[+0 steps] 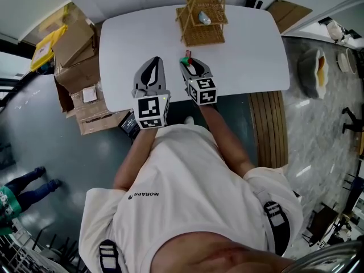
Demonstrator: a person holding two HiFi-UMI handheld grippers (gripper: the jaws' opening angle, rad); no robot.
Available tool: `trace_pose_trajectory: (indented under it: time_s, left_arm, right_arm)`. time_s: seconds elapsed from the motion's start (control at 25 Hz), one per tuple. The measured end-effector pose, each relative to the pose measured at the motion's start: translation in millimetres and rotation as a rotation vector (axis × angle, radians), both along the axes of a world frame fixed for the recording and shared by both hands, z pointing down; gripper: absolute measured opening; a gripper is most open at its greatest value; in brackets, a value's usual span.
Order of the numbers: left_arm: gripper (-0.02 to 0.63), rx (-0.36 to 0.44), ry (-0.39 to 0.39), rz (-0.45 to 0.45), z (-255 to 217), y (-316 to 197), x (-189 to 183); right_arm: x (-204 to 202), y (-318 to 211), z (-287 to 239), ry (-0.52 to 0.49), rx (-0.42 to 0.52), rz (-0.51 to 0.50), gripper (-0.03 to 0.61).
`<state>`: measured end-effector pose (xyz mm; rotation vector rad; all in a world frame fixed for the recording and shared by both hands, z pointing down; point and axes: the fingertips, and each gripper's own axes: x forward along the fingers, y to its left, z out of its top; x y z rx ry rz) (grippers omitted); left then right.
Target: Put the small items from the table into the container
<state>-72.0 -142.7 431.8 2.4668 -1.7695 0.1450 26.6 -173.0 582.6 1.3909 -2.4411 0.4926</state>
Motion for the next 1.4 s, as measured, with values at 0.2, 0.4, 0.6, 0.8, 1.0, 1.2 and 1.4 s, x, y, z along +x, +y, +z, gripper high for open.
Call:
trace_pose_trajectory:
  time_s: [0.2,0.4,0.6,0.8,1.0,1.2,1.4]
  left_arm:
    - [0.005,0.003,0.0,0.017,0,1,8]
    - [0.005,0.008,-0.01,0.03,2,5,12]
    - [0.005,0.007,-0.015,0.045,4,8,18]
    - [0.005,0.013,-0.016,0.051,2,8,20]
    - [0.005,0.016,-0.021,0.06,2,8,25]
    - [0.005,0.023,-0.026,0.063,-2,7,27]
    - [0.004,0.025,-0.028,0.054,-2,3,24]
  right_arm:
    - [14,-9,-20,-0.008,0.034,0.035,0.163]
    - [29,-16,-35,-0.015,0.06,0.072,0.163]
    - [37,-21,-43,-0.014,0.084,0.091,0.163]
    - [44,-32,-60,-0.01,0.129,0.098,0.163]
    - [58,-51,-77,-0.006,0.174,0.122,0.163]
    - [77,-74,-91,-0.006,0.198,0.161,0.163]
    - [95,-99,-96,0.006,0.211,0.192,0.164]
